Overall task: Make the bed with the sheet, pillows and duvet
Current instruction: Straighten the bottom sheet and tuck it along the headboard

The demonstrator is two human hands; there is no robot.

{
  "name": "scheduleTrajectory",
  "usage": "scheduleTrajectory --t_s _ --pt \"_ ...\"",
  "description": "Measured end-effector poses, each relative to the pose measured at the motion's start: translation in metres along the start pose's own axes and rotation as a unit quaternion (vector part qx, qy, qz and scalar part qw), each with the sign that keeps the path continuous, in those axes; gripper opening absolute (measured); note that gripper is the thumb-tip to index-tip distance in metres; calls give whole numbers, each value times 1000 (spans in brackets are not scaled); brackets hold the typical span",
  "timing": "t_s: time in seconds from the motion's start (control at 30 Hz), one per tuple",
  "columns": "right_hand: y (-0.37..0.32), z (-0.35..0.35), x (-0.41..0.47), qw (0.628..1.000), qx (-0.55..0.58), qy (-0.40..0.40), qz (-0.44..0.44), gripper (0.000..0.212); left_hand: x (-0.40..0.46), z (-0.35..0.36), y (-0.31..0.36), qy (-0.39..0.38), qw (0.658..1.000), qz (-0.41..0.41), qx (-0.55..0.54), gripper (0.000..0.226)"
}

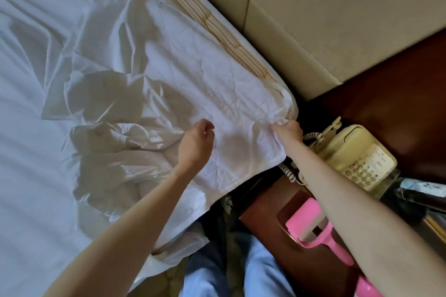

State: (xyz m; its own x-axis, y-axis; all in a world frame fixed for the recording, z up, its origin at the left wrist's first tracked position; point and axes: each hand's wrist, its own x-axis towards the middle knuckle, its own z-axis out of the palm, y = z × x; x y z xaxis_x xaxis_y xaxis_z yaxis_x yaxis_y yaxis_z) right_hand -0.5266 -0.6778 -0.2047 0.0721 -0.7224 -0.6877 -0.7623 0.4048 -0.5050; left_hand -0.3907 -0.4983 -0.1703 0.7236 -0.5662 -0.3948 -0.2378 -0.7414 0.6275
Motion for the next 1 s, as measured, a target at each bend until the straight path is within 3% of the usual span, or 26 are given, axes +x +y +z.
scheduleTrajectory --t_s 0.07,0.17,0.27,0.37,0.47,0.57,0.67,0.83,0.93,1.0 --pt "-9 -11 2 995 59 76 0 24 14 -8 6 13 999 4 -30 22" --pt "-26 -34 -8 963 179 190 -60 23 32 -13 17 27 997 46 -52 26" --pt "-28 -47 -24 959 146 216 -111 21 53 -12 36 4 992 130 2 34" --pt "-20 -46 -14 977 104 166 -85 25 79 -13 56 -44 977 189 89 42" --pt "-17 -55 1 994 50 88 -34 48 99 -10 66 -138 951 161 226 48" --pt "-17 -62 3 992 -46 85 -86 56 101 -8 69 -184 932 123 288 47" --pt "-18 -58 1 974 -71 93 -194 43 99 -16 73 -100 956 110 251 39" --pt "-51 -28 -7 975 -37 18 -220 20 114 -62 68 17 975 87 201 30" --pt "-78 -1 -17 975 -18 -27 -218 17 113 -97 42 72 955 94 272 27" --pt "-88 13 -23 975 -9 -56 -215 17 104 -114 19 42 924 83 370 37"
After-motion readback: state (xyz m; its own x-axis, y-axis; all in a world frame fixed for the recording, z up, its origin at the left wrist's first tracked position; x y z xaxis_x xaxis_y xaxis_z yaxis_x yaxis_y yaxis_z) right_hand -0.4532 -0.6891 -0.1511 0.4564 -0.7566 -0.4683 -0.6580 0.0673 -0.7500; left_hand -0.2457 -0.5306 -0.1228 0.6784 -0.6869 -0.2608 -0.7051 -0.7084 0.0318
